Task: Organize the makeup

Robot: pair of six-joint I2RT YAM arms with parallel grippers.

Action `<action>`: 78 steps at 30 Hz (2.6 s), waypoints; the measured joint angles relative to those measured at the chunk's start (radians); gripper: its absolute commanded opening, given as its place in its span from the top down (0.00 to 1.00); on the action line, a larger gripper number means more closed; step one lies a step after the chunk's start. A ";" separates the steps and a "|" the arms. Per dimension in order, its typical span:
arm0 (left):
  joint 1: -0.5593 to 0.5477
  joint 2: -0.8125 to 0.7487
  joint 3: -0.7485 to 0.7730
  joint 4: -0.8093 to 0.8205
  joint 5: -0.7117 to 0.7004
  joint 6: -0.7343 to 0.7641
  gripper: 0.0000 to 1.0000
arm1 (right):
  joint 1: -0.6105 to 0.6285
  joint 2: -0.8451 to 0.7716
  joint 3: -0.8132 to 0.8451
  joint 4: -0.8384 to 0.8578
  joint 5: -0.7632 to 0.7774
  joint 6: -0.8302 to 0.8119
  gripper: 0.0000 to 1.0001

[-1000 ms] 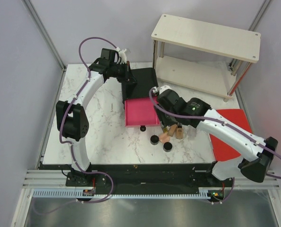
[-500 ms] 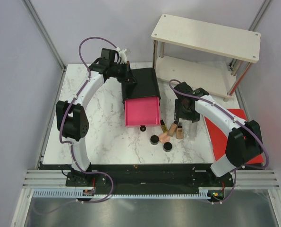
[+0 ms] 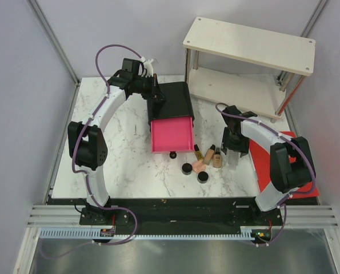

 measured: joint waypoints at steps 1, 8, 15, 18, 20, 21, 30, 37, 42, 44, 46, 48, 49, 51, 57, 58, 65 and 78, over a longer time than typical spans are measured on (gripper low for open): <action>0.000 0.000 0.000 0.000 0.000 0.000 0.98 | -0.005 0.006 -0.008 0.009 -0.004 0.000 0.31; 0.000 0.003 0.005 -0.003 0.000 0.008 0.98 | -0.024 0.067 -0.056 0.089 -0.039 -0.013 0.65; 0.000 0.019 0.029 -0.011 -0.001 0.010 0.98 | -0.029 0.067 -0.047 0.093 -0.060 -0.062 1.00; 0.000 0.024 0.037 -0.018 -0.001 0.011 0.97 | -0.029 0.066 0.004 0.080 -0.058 -0.095 1.00; 0.000 0.030 0.046 -0.022 0.000 0.011 0.97 | -0.029 0.060 0.068 0.077 -0.056 -0.122 1.00; 0.000 0.033 0.050 -0.022 0.000 0.011 0.97 | -0.029 0.054 0.097 0.078 -0.056 -0.134 1.00; 0.000 0.047 0.068 -0.025 0.000 0.011 0.98 | 0.035 -0.042 0.386 0.137 -0.050 -0.361 1.00; 0.000 0.048 0.069 -0.025 0.001 0.011 0.98 | 0.211 -0.057 0.425 0.205 -0.057 -0.599 1.00; 0.000 0.048 0.069 -0.026 0.001 0.011 0.98 | 0.364 -0.103 0.408 0.279 -0.086 -0.791 1.00; 0.000 0.048 0.069 -0.026 0.001 0.011 0.98 | 0.410 -0.117 0.408 0.295 -0.102 -0.839 1.00; 0.000 0.050 0.069 -0.026 0.001 0.011 0.98 | 0.437 -0.122 0.408 0.310 -0.115 -0.869 1.00; 0.000 0.050 0.070 -0.026 0.001 0.011 0.98 | 0.457 -0.122 0.408 0.318 -0.126 -0.895 1.00; 0.000 0.050 0.070 -0.026 0.002 0.011 0.98 | 0.467 -0.120 0.408 0.318 -0.132 -0.906 1.00; 0.000 0.051 0.071 -0.026 0.001 0.011 0.97 | 0.484 -0.116 0.406 0.323 -0.146 -0.924 1.00; 0.000 0.053 0.074 -0.026 0.002 0.012 0.97 | 0.524 -0.058 0.396 0.335 -0.198 -0.945 0.99; 0.000 0.053 0.074 -0.026 0.002 0.012 0.97 | 0.529 -0.041 0.395 0.336 -0.212 -0.945 0.91; 0.000 0.053 0.075 -0.026 0.002 0.012 0.96 | 0.536 0.061 0.381 0.328 -0.261 -0.946 0.89; 0.000 0.058 0.079 -0.027 0.006 0.012 0.94 | 0.537 0.182 0.481 0.277 -0.262 -0.964 0.62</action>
